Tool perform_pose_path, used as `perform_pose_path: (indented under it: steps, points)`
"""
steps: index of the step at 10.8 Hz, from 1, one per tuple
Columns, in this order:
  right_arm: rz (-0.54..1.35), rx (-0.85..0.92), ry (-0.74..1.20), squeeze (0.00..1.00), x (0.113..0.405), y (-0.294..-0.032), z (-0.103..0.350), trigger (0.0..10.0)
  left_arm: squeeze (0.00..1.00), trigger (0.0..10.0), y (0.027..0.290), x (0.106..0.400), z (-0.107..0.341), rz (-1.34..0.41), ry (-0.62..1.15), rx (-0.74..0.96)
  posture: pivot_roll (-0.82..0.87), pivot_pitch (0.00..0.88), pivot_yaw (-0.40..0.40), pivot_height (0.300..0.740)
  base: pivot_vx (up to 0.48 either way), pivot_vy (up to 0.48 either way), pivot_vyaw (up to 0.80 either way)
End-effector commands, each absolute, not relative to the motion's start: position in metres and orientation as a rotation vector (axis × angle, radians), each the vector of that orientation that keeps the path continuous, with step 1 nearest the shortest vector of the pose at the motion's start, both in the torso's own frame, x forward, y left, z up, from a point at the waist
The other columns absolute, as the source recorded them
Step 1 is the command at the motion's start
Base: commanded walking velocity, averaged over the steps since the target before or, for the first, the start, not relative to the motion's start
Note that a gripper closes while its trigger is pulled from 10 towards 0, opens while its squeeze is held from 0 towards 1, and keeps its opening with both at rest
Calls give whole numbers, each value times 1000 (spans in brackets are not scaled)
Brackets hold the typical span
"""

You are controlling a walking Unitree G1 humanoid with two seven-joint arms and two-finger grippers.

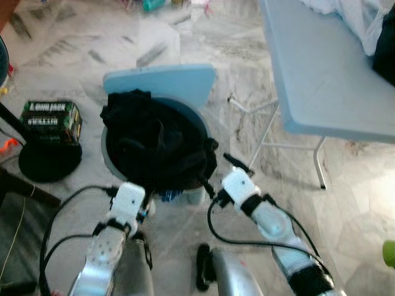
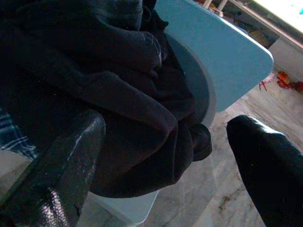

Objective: Hang hanger

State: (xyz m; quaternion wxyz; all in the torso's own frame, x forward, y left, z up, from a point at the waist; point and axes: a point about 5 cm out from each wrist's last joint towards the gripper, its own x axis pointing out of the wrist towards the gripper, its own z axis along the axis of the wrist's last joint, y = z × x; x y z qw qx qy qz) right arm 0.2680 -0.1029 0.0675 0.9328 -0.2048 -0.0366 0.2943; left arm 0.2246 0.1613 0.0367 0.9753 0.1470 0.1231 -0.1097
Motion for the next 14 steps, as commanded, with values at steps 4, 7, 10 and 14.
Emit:
perform_pose_path:
  steps: [4,7,10,14]
  points:
    - [602,-423,-60,0,267,-104,62,10000,1000,10000,135,232,68,-329,9,190,72,241,-120,740,0,0,0]
    - [604,-427,-68,0,269,-104,64,10000,0,10000,114,245,52,-344,196,-87,63,230,-121,740,0,0,0]
    - [603,-432,-71,0,269,-105,64,10000,0,10000,119,249,42,-285,267,-248,54,227,-124,740,0,0,0]
    - [615,-432,-68,0,268,-104,63,10000,0,10000,129,249,53,-210,220,-203,58,233,-128,740,0,0,0]
